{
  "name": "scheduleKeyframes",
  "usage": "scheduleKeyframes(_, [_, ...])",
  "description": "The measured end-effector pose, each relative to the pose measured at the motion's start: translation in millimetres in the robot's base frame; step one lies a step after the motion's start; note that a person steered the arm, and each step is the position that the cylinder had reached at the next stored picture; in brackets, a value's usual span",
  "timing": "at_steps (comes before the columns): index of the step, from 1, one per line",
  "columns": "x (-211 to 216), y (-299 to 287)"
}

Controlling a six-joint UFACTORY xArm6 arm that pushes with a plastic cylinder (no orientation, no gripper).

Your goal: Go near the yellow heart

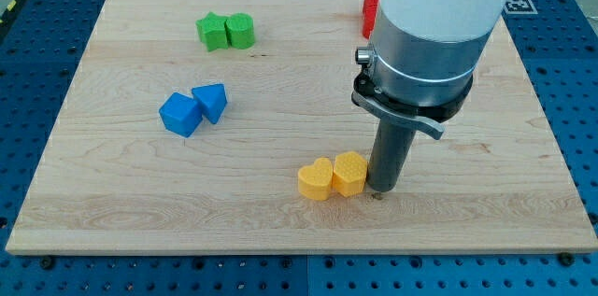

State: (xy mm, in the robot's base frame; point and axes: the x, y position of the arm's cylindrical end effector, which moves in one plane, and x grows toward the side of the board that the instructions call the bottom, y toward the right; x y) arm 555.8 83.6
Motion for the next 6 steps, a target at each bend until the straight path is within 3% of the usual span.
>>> scheduleKeyframes(2, [10.1, 1.9])
scheduleKeyframes(4, [62.0, 19.1])
scheduleKeyframes(6, [62.3, -55.9])
